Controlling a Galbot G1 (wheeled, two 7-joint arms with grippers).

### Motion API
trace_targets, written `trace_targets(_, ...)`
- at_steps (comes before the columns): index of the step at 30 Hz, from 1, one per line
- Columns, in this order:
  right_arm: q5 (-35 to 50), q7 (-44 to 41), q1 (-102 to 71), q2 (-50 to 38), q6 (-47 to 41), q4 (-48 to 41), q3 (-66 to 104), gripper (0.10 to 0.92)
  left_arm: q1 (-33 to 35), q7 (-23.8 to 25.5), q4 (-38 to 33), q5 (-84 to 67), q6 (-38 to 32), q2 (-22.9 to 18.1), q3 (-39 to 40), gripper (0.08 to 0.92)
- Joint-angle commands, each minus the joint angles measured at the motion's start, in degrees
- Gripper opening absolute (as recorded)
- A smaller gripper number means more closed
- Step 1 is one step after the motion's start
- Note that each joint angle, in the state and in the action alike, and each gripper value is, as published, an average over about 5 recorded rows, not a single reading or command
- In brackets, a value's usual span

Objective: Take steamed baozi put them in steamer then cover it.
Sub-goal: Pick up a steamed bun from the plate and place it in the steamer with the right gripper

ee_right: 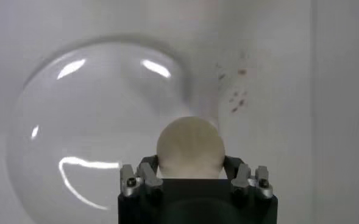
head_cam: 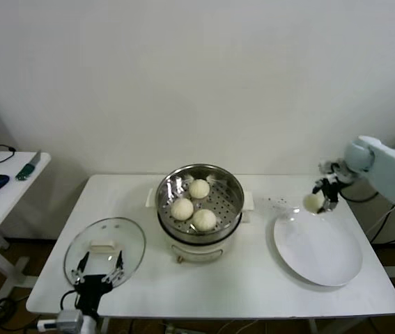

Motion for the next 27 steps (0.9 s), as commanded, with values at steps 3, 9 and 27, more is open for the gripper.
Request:
trace_targets(3,24.34,1.46,21.90,12.44,-5.56,2.69,-15.67,0.698,0.23,-0.02,-1.30,-0.24,0.97,0.33,0.83,0.823)
trace_targets(9,33.24,3.15,25.22,18.69,-8.45,5.11,-20.10,0.698,0.63,-0.07,-2.29,-0.33,2.11,0.67,1.92,0.823)
trace_targets(27,36.69,8.32,19.21,30.33,-12.16,8.34,-28.24,0.704,1.16,0.32,-2.57,-1.18,1.63,2.00,1.76,0.823)
